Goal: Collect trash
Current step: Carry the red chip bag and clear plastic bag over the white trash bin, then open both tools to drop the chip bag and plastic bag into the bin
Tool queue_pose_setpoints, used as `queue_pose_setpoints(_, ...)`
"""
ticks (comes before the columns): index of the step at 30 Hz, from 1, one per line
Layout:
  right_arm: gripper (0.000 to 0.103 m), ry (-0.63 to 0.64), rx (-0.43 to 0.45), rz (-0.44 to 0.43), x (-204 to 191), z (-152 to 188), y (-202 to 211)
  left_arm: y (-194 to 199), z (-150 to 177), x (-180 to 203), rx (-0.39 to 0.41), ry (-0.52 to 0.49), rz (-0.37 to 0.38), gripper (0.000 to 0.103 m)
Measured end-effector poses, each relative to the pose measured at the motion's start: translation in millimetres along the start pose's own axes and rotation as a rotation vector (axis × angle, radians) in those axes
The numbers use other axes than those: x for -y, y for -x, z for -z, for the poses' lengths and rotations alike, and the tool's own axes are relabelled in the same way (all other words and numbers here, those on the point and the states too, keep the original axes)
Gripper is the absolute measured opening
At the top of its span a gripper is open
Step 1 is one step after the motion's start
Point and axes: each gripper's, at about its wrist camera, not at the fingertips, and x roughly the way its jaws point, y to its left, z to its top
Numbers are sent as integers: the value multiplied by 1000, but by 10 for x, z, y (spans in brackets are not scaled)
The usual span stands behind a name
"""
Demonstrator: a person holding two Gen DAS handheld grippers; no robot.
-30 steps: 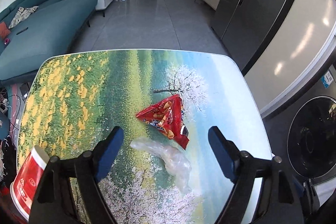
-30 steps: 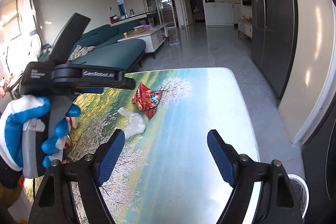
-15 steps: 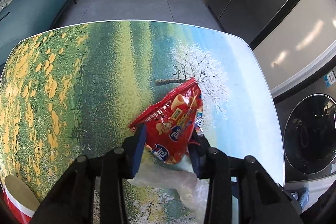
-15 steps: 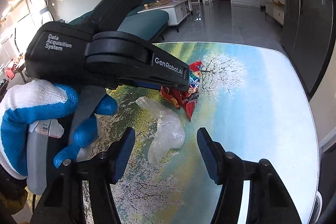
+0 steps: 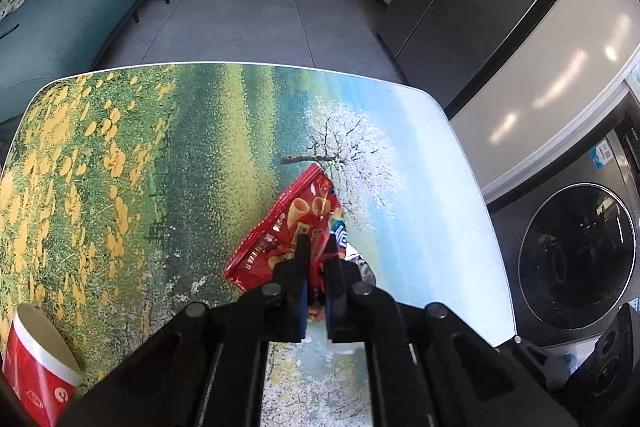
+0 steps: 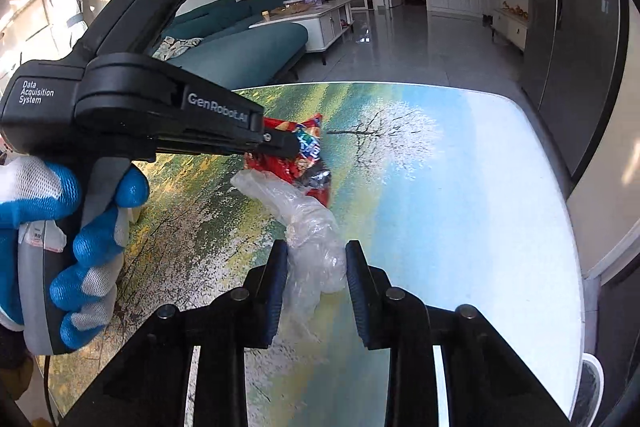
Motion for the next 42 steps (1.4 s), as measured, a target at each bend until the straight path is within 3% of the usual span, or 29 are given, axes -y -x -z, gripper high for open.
queue_pose_setpoints(6, 27, -54, 84, 95, 248, 279, 730, 481, 230, 426, 56, -67, 47, 5)
queue_pose_setpoints(12, 27, -190, 160, 232, 900, 562, 1466, 590, 528, 1490, 43, -217, 148, 5)
queue_pose_setpoints(20, 28, -428, 165, 486, 2168, 1144, 2310, 287, 927, 3066, -80, -449, 295, 6)
queue_pose_setpoints(25, 28, -516, 89, 544, 2665, 1541, 2293, -279, 1116, 3737, -172, -521, 308, 9)
queue_pose_setpoints(30, 30, -563, 11, 530, 2972, 1834, 2045, -797, 1247, 4062, -212, -529, 276, 10)
queue_pose_setpoints(33, 35, -597, -4, 526, 3098, 1948, 1909, -1027, 1277, 4113, -231, -519, 257, 23)
queue_pose_setpoints(37, 49, -634, -16, 527, 3193, 2029, 1830, -1183, 1302, 4088, -239, -498, 254, 54)
queue_pose_setpoints(42, 50, -654, -12, 535, 3193, 2037, 1873, -1138, 1306, 3991, -241, -467, 282, 55)
